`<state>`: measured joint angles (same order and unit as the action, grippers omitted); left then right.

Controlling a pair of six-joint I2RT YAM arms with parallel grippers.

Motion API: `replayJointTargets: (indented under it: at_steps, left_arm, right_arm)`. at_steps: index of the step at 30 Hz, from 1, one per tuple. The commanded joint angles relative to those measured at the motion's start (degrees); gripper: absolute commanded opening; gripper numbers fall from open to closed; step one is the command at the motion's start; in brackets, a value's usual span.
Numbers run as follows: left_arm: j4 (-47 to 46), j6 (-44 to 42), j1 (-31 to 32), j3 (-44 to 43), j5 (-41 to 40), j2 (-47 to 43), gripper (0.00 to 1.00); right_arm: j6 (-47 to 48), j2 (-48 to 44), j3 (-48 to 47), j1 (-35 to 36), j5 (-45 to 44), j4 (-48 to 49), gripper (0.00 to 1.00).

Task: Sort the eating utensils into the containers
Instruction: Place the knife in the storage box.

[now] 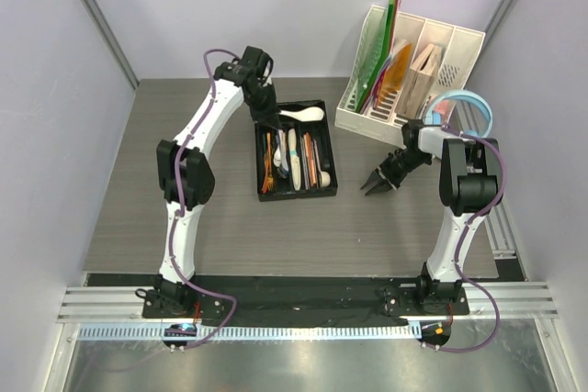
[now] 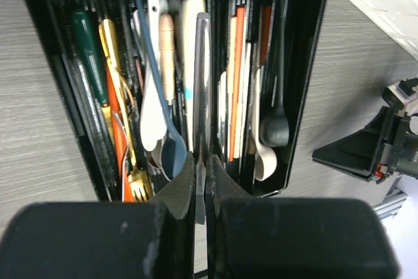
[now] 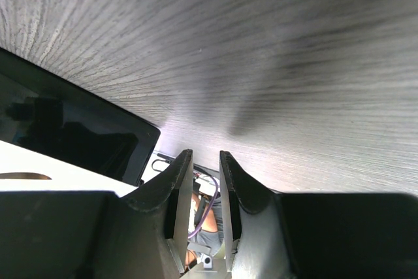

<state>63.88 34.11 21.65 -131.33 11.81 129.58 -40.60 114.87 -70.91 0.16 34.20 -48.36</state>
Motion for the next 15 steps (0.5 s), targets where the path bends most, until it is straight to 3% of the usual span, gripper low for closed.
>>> replayJointTargets:
  at_steps: [1, 15]
  left_arm:
    - [-2.97, 0.08, 0.06, -0.16, 2.95, -1.35, 0.0]
    - [-8.85, 0.61, -0.2, 4.15, 0.75, -4.25, 0.0]
  right_arm:
    - [-1.76, 1.85, 2.62, 1.42, 3.95, -5.08, 0.29]
    - [-2.03, 2.2, 1.92, 1.42, 4.04, -5.08, 0.29]
